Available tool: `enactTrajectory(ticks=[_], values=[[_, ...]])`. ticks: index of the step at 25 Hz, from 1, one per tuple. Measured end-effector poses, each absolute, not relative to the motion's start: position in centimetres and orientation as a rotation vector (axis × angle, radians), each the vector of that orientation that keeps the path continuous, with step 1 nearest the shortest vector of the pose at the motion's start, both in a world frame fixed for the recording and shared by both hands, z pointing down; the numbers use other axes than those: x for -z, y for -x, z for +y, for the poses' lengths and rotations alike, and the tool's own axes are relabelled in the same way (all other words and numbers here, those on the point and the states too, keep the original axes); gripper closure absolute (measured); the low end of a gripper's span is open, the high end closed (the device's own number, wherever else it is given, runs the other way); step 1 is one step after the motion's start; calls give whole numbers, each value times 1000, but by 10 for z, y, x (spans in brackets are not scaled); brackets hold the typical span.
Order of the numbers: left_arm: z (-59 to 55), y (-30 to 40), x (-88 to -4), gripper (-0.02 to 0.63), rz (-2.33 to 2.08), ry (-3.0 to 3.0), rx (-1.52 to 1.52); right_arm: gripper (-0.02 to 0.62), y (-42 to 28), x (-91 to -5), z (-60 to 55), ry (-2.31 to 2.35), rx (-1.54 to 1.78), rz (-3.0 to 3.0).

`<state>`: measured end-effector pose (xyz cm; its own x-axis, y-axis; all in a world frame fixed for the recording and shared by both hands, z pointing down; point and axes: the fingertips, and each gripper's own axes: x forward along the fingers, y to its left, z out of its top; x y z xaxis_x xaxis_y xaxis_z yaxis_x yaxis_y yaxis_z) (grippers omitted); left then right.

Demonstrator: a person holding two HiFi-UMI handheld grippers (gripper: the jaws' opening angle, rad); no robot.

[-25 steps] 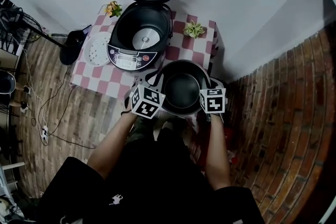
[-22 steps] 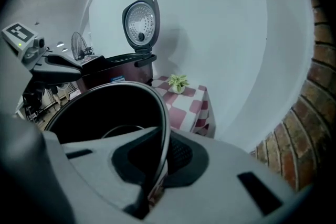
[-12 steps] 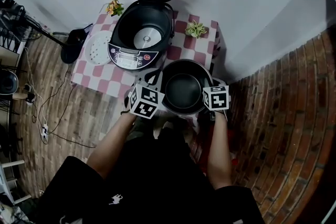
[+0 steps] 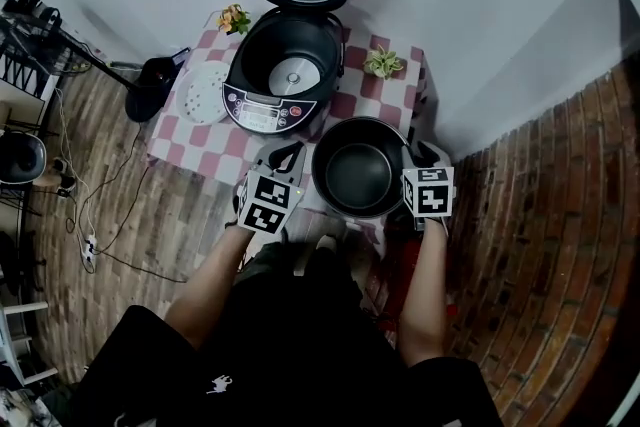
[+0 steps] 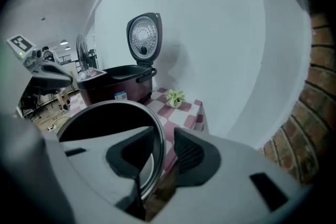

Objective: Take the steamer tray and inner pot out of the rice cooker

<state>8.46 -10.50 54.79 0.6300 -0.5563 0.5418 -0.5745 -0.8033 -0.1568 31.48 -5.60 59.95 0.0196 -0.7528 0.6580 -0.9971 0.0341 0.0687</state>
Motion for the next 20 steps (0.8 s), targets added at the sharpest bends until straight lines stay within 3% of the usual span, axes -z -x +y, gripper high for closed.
enactTrajectory(ticks=[8,12,20], values=[[-108,-34,-511,603,-1088,-2813,-739,493,-263,-533,-46,-1853,-469,-1962],[-106,-7,-488,603,-1110,-2829,-621,586,-228,-515,-34,-1889,-441,-2023],[-86,58,-460,603,-1090,-2863,-474,594,-167,-472,5,-2058,-405,-2068]])
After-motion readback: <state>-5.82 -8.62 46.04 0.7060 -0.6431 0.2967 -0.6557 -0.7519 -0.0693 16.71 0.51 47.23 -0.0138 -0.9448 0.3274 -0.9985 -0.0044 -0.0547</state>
